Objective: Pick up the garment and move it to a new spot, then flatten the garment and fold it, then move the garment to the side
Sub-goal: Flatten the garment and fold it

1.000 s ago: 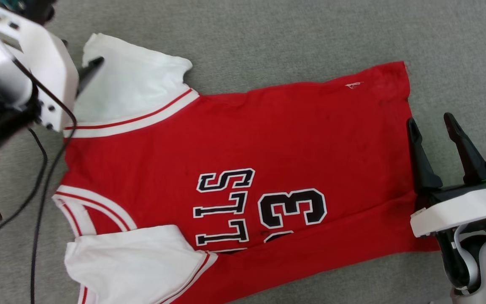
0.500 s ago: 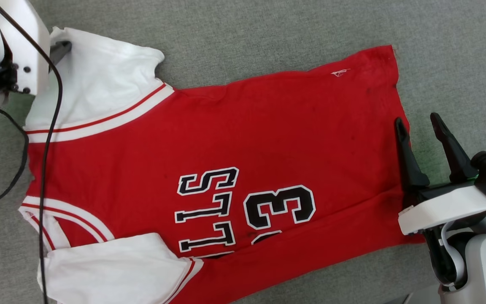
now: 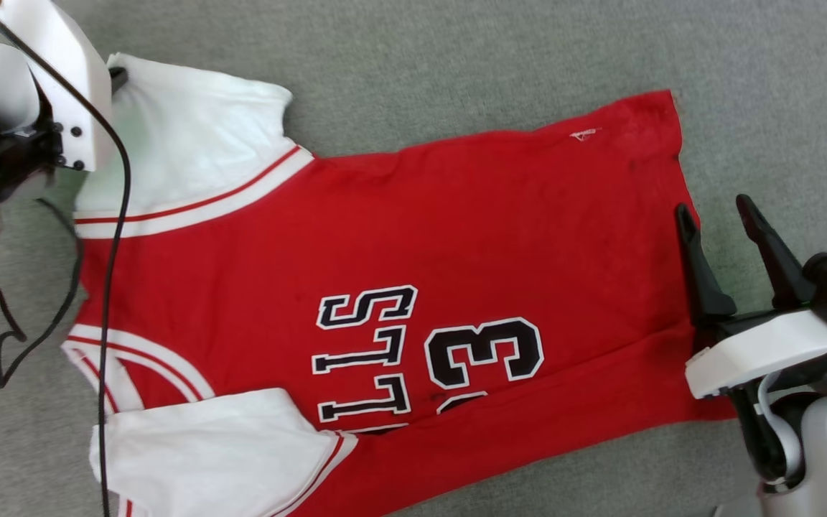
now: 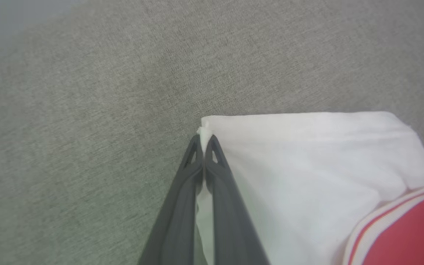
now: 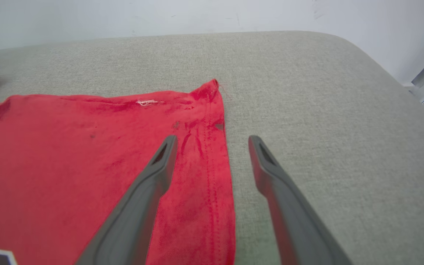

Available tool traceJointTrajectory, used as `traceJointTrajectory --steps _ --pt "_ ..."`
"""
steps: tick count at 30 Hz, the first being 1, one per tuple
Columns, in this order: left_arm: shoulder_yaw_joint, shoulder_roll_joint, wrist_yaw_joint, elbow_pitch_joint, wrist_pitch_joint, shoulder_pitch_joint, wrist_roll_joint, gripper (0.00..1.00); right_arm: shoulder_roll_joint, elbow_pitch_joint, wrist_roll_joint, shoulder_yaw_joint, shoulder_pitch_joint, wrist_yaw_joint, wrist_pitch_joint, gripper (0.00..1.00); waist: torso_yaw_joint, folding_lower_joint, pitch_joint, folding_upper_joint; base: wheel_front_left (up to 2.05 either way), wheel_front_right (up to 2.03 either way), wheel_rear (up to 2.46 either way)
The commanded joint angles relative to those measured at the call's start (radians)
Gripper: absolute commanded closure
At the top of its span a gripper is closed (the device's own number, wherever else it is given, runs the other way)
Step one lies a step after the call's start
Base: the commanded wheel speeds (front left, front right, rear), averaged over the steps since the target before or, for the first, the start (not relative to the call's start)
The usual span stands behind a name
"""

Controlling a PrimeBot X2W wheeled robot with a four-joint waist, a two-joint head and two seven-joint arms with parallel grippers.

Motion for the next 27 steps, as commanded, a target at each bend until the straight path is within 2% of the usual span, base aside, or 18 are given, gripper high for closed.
traceJointTrajectory --steps 1,7,13,18,22,27 --pt "0.012 -0.010 -0.004 -0.006 -0.033 0.012 -0.005 1.00 -0.019 -0.005 -0.008 -0.002 -0.011 -0.001 0.016 0.00 0.020 -0.0001 -0.031 0.0000 0.00 0.00 0.00" --pt "0.027 -0.033 -0.008 -0.054 -0.125 0.063 -0.026 1.00 -0.101 -0.022 -0.009 0.010 0.002 -0.001 0.136 0.00 0.069 -0.0001 -0.105 0.0000 0.00 0.00 0.00" --pt "0.029 -0.024 0.004 -0.184 -0.166 0.141 -0.037 1.00 -0.221 -0.049 0.046 0.039 -0.028 -0.001 0.342 0.00 0.129 -0.0001 -0.147 0.0000 0.00 0.00 0.00" --pt "0.043 -0.024 0.027 -0.339 -0.183 0.221 -0.068 1.00 -0.352 -0.055 0.122 0.080 -0.073 -0.001 0.544 0.00 0.189 -0.0001 -0.145 0.0000 0.00 0.00 0.00" --pt "0.040 -0.015 0.056 -0.455 -0.189 0.279 -0.065 1.00 -0.409 -0.036 0.180 0.077 -0.134 -0.001 0.660 0.00 0.233 -0.0001 -0.128 0.0000 0.00 0.00 0.00" --pt "0.021 -0.017 0.080 -0.566 -0.208 0.325 -0.037 1.00 -0.476 0.009 0.192 0.062 -0.199 -0.001 0.744 0.00 0.293 -0.0001 -0.093 0.0000 0.00 0.00 0.00"
